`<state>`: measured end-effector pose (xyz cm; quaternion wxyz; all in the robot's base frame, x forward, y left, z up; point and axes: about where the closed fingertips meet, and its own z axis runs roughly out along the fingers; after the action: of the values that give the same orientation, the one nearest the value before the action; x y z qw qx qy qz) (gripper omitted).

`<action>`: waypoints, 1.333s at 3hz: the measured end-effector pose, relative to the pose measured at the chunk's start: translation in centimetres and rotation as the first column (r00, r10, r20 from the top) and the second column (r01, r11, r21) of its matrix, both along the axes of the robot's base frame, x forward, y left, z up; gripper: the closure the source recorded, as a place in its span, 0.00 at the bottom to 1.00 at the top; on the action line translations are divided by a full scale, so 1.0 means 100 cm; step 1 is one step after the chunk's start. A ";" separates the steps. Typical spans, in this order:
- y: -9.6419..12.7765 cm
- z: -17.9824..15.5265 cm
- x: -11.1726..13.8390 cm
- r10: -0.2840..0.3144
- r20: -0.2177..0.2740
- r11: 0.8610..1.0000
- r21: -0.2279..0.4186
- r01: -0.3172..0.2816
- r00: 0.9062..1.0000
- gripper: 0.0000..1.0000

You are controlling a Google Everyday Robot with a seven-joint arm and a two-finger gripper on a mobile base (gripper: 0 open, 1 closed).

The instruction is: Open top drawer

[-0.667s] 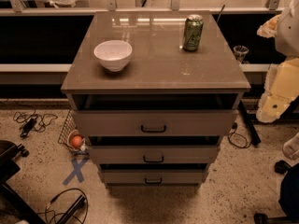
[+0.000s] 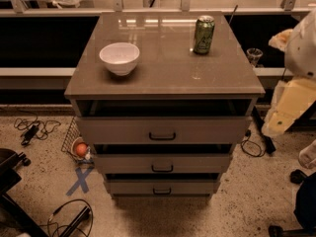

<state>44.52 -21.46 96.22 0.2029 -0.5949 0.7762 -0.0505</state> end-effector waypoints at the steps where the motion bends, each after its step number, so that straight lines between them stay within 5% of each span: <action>1: -0.002 -0.062 -0.004 0.013 0.006 0.999 0.052 -0.013 1.000 0.00; 2: 0.001 -0.123 0.000 0.035 0.028 0.993 0.107 -0.038 0.999 0.00; 4: 0.015 -0.190 0.054 0.038 0.214 0.976 0.201 -0.082 0.976 0.00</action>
Offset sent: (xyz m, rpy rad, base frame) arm 0.0656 0.0022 -0.1713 0.2137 -0.3060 0.0222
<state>49.95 -19.99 77.23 0.3458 -0.5851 0.7331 -0.0248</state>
